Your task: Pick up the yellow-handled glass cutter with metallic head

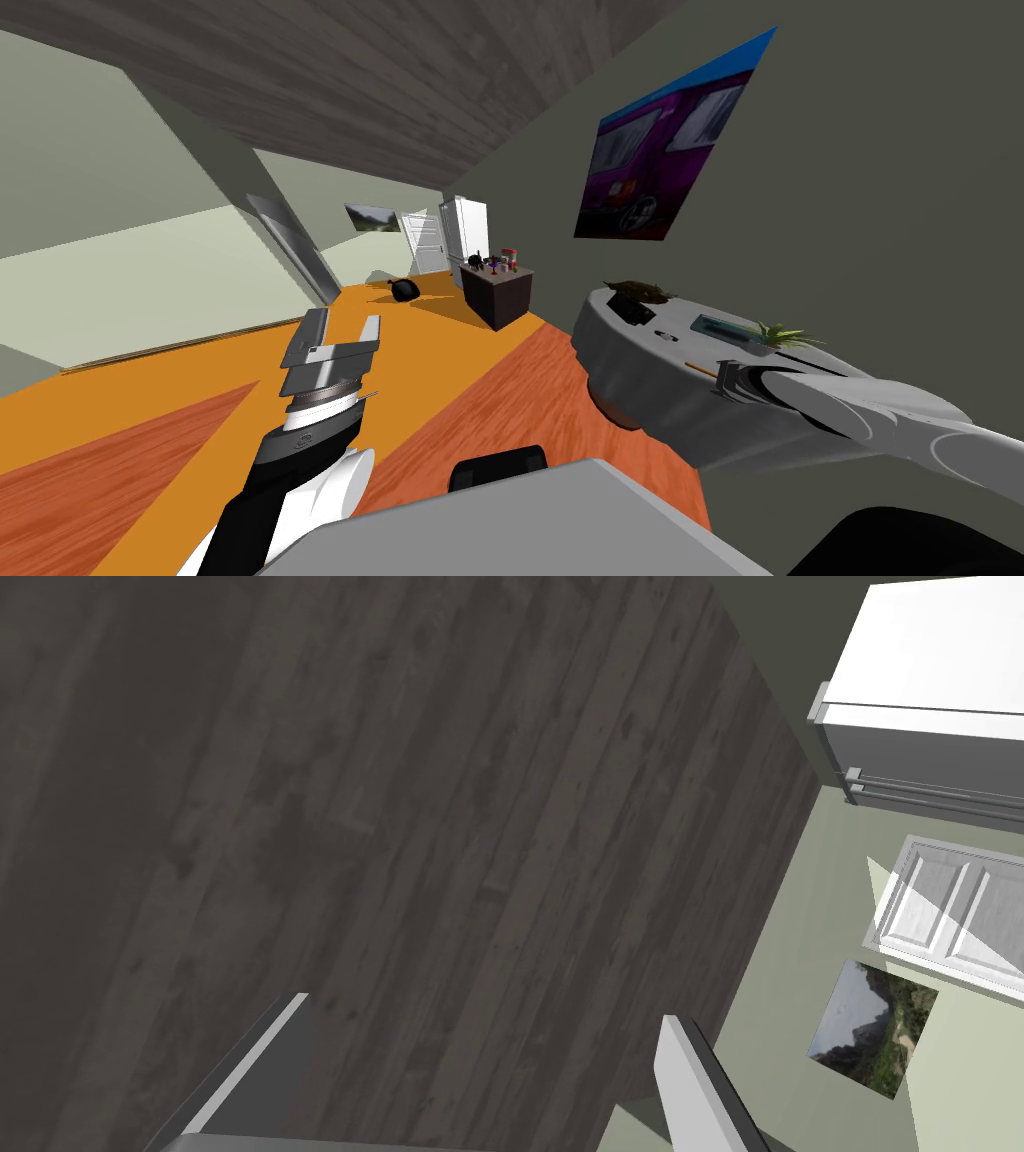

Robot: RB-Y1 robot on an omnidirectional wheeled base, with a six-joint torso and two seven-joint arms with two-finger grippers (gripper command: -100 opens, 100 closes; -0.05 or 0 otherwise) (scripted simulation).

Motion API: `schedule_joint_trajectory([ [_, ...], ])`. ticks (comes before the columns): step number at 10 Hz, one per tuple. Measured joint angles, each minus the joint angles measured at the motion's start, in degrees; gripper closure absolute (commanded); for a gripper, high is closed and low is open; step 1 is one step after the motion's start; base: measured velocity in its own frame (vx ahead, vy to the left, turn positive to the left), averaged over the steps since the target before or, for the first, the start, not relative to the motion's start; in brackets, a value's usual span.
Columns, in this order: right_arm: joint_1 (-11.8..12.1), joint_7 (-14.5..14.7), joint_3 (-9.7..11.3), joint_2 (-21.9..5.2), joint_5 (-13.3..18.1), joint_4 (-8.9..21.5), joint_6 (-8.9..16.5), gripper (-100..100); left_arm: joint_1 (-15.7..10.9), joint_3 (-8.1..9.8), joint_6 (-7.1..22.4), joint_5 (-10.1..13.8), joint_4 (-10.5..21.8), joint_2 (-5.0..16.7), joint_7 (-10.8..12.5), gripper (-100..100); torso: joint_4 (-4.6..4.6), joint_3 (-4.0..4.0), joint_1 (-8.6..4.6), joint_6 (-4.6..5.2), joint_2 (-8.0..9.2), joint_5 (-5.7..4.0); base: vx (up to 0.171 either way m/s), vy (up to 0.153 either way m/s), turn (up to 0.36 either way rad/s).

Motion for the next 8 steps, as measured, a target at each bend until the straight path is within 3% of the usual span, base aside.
schedule_joint_trajectory([
  [2,0.1,-2.1,1.0,-0.2,0.8,0.5,0.6,-100,0.0,0.00,0.0,0.0,0.0,0.0,0.0,0,0.00,-0.01,0.06,-0.01,-0.02,0.02,-0.035,-0.014,0.067],
  [3,0.1,-2.3,1.0,-0.2,0.8,0.6,0.7,100,0.0,0.00,0.0,0.0,0.0,0.0,0.0,0,-0.02,-0.05,0.10,0.02,-0.10,0.03,0.000,0.000,0.000],
  [7,0.2,-2.3,1.3,0.1,0.7,0.4,0.4,100,0.0,0.00,0.0,0.0,0.0,0.0,0.0,0,-0.02,-0.16,-0.24,-0.01,-0.33,0.16,-0.003,0.008,-0.001],
  [8,0.2,-2.3,1.3,0.1,0.7,0.4,0.4,0,0.0,0.00,0.0,0.0,0.0,0.0,0.0,0,-0.02,-0.18,-0.29,-0.01,-0.35,0.14,0.000,0.000,0.000],
])
